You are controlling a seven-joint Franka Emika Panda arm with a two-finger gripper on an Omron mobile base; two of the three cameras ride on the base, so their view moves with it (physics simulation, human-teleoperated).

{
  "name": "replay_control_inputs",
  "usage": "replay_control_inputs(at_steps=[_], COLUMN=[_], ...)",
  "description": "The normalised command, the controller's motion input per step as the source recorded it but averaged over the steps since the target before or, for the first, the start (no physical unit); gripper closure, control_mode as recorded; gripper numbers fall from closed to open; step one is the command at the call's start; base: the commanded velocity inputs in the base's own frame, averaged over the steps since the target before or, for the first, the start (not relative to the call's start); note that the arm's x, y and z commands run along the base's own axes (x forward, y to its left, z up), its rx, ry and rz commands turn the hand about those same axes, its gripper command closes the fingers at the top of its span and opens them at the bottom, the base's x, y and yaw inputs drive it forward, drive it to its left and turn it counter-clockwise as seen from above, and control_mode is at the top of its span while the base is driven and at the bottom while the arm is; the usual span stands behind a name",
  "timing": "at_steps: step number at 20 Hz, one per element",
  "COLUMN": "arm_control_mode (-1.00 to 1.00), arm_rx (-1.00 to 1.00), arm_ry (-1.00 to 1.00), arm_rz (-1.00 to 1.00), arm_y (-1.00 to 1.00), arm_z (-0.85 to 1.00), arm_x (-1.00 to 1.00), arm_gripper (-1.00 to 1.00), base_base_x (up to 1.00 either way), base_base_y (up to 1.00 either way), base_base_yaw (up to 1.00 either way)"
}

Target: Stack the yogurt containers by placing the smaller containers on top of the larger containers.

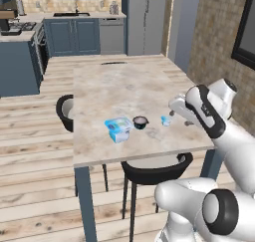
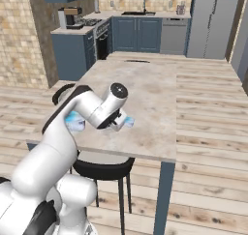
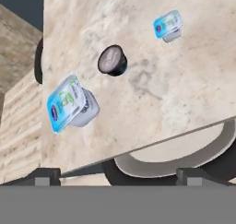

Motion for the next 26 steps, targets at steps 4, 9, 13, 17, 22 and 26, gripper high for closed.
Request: replay_control_inputs(at_steps=[4, 9, 13, 17, 22, 26], arm_control_mode=[-1.0, -1.0, -1.0, -1.0, -1.0, -1.0], arm_rx=[0.0, 0.0, 0.01, 0.0, 0.0, 0.0], arm_ry=[0.0, 0.03, 0.04, 0.03, 0.0, 0.0], arm_rz=[-0.17, -0.07, 0.0, 0.0, 0.0, 0.0], arm_y=[0.23, 0.05, 0.0, 0.0, 0.0, 0.0], arm_z=[-0.01, -0.05, -0.13, -0.19, -0.15, -0.1], arm_x=[0.09, 0.16, 0.24, 0.32, 0.31, 0.23], arm_gripper=[-1.0, -1.0, -1.0, -1.0, -1.0, -1.0], base_base_x=[0.0, 0.0, 0.0, 0.0, 0.0, 0.0], base_base_y=[0.0, 0.0, 0.0, 0.0, 0.0, 0.0], base_base_yaw=[0.0, 0.0, 0.0, 0.0, 0.0, 0.0])
